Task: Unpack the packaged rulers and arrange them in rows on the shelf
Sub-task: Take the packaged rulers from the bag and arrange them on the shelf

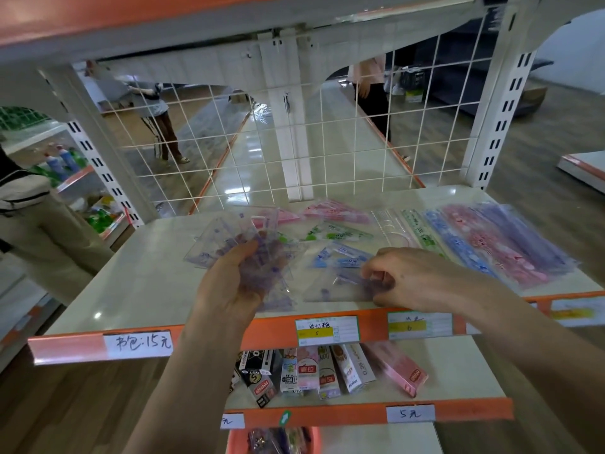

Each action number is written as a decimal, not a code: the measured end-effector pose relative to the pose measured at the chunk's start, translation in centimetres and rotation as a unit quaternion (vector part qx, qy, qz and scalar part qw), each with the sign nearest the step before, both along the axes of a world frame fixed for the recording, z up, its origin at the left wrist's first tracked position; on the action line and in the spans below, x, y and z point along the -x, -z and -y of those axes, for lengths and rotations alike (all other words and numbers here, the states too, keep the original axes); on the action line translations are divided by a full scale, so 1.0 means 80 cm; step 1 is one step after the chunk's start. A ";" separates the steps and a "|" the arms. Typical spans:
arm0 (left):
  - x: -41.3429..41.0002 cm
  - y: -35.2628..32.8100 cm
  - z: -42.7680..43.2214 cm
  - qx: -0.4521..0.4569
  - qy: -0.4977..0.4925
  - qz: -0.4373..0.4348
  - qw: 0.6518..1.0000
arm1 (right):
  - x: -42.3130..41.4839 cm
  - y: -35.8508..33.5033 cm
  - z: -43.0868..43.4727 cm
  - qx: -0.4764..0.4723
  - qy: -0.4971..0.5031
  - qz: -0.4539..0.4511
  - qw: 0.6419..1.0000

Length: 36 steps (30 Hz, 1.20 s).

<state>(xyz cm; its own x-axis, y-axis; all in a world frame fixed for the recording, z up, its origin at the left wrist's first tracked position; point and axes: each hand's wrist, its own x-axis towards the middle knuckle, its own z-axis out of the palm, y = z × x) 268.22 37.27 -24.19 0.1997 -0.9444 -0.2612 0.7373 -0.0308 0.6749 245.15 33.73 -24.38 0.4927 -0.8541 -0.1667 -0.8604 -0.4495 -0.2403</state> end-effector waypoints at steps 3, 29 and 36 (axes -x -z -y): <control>-0.006 0.000 0.002 0.002 0.004 0.010 1.000 | 0.001 0.000 -0.001 -0.003 -0.002 0.008 1.000; -0.056 -0.003 -0.003 -0.033 0.109 0.048 0.992 | -0.111 -0.059 0.019 -0.061 0.203 0.635 0.743; -0.046 -0.004 0.004 -0.012 0.106 0.054 0.993 | -0.110 -0.052 0.022 -0.082 0.157 0.625 0.760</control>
